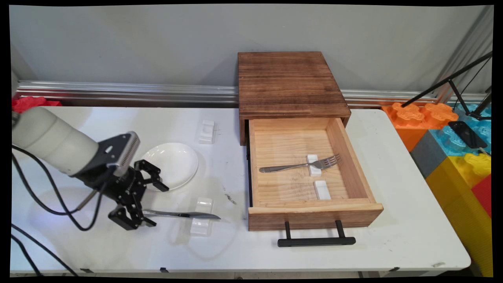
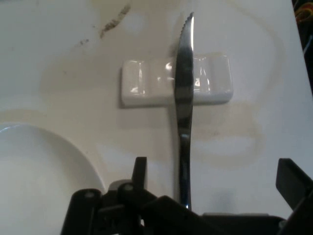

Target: Pick up the knife from the right of the white plate, then place the picked object into the drawer

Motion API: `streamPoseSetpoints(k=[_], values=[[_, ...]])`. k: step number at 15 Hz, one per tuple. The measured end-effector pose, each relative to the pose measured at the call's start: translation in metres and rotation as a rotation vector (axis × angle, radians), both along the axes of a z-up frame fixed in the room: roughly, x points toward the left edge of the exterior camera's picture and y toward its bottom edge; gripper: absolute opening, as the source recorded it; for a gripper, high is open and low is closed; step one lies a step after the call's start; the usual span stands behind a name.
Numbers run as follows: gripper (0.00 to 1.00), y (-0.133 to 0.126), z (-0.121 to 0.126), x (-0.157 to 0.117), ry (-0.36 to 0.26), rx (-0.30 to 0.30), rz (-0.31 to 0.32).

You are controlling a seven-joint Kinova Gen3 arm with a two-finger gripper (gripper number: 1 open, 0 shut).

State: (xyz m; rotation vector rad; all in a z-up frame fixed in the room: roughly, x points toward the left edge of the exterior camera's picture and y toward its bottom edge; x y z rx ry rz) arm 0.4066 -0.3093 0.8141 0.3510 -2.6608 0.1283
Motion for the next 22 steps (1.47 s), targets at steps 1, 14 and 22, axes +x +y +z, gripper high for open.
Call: streamPoseSetpoints(k=[1, 14, 22], values=[[1.0, 0.0, -0.006, -0.003, -0.001, 0.003, -0.001], [0.0, -0.018, -0.054, -0.022, -0.005, 0.001, 0.011], [0.0, -0.018, -0.046, -0.015, 0.002, 0.011, 0.003]])
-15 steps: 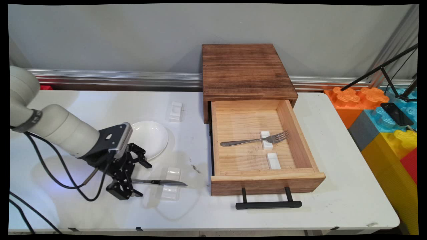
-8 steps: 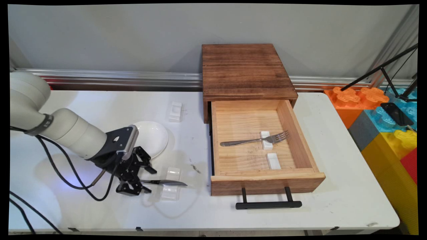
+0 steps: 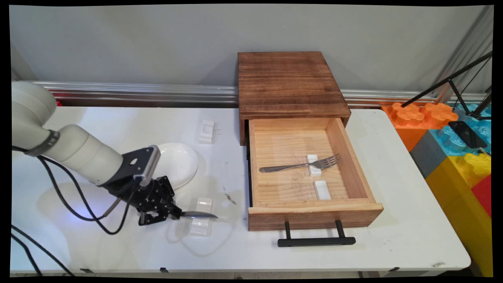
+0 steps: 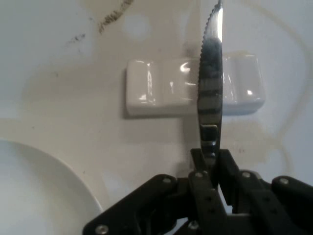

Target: Place the picked object into the drawer

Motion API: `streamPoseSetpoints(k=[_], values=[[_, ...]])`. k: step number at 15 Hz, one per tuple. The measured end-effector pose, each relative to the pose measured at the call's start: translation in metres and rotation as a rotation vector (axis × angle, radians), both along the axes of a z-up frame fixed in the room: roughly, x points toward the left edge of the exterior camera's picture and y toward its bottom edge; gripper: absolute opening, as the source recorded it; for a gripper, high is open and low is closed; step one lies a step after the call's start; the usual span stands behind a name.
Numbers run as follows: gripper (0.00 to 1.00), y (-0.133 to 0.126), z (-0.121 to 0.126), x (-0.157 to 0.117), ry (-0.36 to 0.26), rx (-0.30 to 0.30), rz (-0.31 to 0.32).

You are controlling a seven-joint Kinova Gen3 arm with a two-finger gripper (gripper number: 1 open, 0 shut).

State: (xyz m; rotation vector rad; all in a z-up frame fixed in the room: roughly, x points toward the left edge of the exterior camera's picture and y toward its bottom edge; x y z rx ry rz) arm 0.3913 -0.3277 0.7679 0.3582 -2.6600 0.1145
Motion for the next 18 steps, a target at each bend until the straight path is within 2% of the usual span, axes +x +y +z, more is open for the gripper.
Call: streamPoseSetpoints(k=[4, 11, 12, 15, 18], values=[[0.0, -0.002, 0.035, 0.015, 0.016, -0.018, -0.027], [0.0, -0.004, 0.097, 0.029, 0.041, -0.034, -0.012], [0.0, -0.006, 0.113, 0.026, 0.053, -0.037, 0.002], [0.0, -0.014, 0.135, 0.015, 0.073, -0.045, 0.031], [0.0, -0.028, 0.156, -0.011, 0.104, -0.046, 0.075]])
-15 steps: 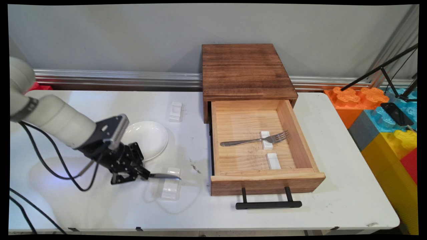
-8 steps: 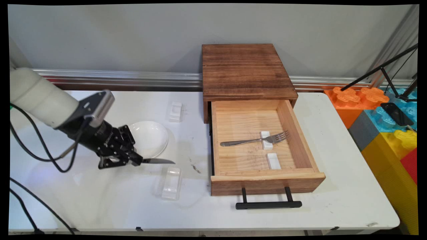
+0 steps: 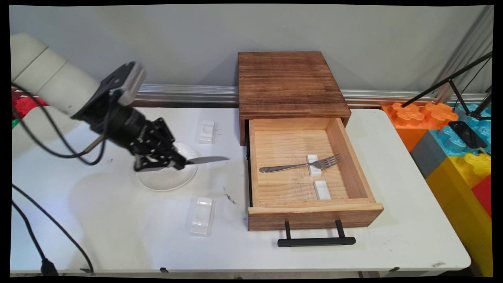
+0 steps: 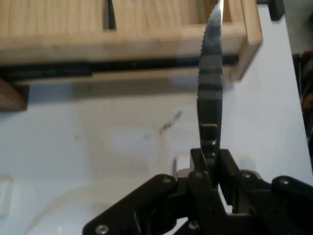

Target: Place the picked object into the drawer

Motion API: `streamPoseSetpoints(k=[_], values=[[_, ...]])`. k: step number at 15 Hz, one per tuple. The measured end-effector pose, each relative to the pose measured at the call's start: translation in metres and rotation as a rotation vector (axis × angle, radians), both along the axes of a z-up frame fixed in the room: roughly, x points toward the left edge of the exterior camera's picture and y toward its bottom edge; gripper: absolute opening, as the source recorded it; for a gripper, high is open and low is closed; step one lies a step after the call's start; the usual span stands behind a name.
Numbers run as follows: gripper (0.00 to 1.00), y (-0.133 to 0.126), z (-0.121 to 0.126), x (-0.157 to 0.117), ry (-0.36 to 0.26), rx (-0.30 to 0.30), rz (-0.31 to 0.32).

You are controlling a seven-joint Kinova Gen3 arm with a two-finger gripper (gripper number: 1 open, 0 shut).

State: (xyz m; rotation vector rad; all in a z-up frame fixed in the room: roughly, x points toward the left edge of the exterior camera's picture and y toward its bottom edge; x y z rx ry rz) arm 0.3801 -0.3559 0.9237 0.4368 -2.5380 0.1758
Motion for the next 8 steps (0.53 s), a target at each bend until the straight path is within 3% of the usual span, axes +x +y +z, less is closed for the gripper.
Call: streamPoseSetpoints(k=[8], values=[[0.0, -0.043, 0.021, -0.091, 0.094, -0.003, 0.043]])
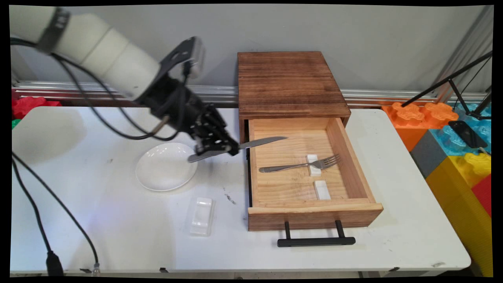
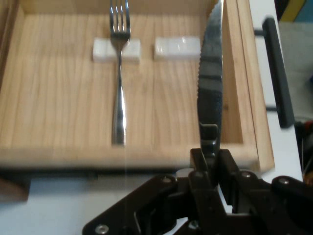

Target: Place the picked object into the drawer

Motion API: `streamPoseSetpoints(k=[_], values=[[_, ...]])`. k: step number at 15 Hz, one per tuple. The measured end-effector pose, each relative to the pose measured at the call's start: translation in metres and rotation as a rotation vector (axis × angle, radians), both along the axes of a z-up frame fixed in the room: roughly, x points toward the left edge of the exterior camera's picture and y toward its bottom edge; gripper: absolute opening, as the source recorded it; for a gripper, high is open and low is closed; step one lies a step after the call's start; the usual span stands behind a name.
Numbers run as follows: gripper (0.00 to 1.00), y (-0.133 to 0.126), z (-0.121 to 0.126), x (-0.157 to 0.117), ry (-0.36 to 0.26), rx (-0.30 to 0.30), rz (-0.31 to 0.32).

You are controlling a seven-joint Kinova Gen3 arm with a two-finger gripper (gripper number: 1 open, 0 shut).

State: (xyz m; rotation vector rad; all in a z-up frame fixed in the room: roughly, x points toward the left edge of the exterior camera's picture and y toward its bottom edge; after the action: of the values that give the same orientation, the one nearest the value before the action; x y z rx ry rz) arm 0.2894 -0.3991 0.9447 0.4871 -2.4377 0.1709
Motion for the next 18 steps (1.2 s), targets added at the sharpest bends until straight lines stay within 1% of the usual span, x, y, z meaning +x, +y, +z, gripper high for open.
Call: streamPoseSetpoints(k=[5, 10, 12, 13, 18], values=[[0.0, -0.021, 0.003, -0.051, 0.041, 0.019, 0.011], [0.0, -0.034, 0.001, -0.094, 0.062, 0.041, 0.024], [0.0, -0.04, -0.008, -0.113, 0.059, 0.058, 0.029], [0.0, -0.044, -0.016, -0.122, 0.054, 0.064, 0.035], [0.0, -0.064, -0.053, -0.148, 0.039, 0.069, 0.062]])
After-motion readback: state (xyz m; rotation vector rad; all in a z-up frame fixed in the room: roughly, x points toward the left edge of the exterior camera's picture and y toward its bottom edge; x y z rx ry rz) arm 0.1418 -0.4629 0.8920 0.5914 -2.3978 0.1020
